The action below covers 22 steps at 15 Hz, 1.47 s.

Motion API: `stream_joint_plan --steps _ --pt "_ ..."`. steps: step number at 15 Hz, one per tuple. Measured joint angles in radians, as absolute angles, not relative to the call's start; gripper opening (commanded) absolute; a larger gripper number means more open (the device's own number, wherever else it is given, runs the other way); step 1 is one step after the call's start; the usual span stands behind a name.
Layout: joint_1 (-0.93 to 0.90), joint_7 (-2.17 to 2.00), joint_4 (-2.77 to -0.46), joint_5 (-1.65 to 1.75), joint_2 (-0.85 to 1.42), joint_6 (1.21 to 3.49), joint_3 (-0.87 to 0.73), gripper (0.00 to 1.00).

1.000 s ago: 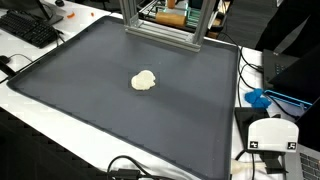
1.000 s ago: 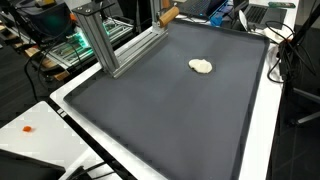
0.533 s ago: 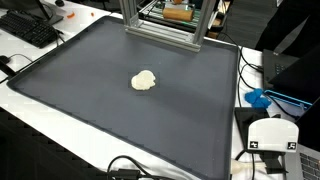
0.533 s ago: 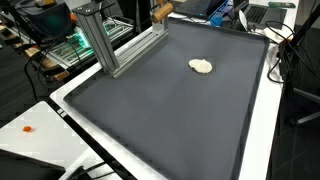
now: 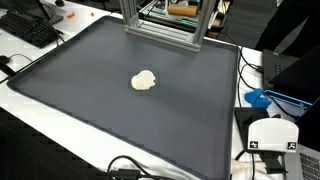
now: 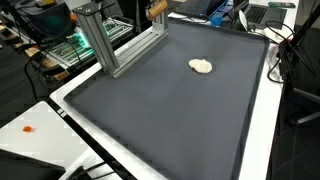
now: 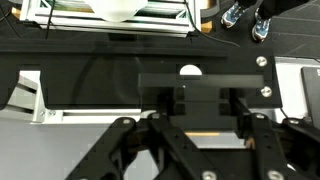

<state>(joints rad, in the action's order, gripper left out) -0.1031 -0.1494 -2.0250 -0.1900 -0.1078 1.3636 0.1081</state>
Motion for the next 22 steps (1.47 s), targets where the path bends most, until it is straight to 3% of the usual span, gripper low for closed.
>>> stream_joint_plan --steps 22 --pt "-0.125 -0.134 -2.14 -0.162 -0.18 1.365 0.16 0.35"
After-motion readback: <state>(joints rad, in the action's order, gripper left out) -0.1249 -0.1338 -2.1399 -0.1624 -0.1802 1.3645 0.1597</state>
